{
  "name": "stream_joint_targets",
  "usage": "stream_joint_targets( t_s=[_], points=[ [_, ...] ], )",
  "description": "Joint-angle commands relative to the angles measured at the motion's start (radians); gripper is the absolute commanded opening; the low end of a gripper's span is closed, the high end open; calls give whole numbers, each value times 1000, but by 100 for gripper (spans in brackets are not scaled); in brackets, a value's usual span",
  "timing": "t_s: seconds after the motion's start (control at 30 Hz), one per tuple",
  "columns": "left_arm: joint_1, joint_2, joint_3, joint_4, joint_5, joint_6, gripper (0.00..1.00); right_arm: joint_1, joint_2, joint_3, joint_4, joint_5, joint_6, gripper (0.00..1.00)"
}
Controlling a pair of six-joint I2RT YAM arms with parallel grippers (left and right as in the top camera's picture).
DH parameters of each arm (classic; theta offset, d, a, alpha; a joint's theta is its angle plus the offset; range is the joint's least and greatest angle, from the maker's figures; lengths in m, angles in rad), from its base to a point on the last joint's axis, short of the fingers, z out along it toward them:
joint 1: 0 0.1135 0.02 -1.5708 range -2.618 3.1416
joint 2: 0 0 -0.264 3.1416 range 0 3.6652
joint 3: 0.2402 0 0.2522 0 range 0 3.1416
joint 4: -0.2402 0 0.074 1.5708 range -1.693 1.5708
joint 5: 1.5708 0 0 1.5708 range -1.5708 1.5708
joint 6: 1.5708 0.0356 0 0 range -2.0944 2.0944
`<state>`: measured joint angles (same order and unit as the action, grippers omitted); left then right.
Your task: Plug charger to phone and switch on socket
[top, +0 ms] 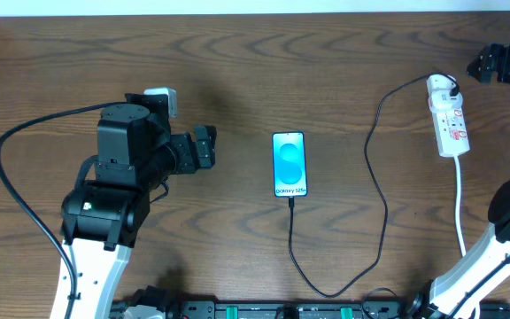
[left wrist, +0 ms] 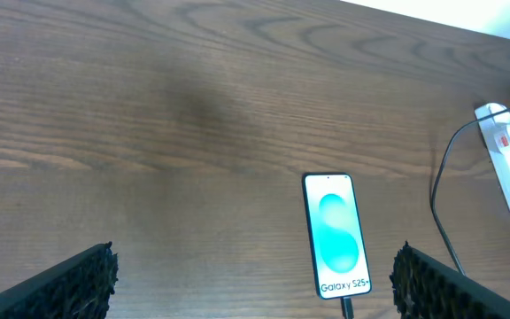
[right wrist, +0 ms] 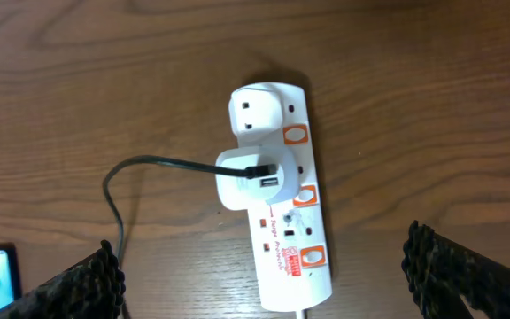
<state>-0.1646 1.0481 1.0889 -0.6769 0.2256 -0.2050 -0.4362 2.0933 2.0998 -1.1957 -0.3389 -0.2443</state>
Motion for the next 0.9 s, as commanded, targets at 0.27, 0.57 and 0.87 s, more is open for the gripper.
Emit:
stream_joint_targets(
  t_s=[0.27, 0.57, 0.87],
  points=[
    [3, -2, 9, -1, -14, 14, 99, 19, 137, -22, 29, -11, -27, 99],
    [3, -2, 9, -1, -14, 14, 99, 53, 244, -22, 29, -66, -27, 99],
    [3, -2, 9, -1, -14, 14, 99, 79, 246, -22, 25, -71, -30, 99]
  ],
)
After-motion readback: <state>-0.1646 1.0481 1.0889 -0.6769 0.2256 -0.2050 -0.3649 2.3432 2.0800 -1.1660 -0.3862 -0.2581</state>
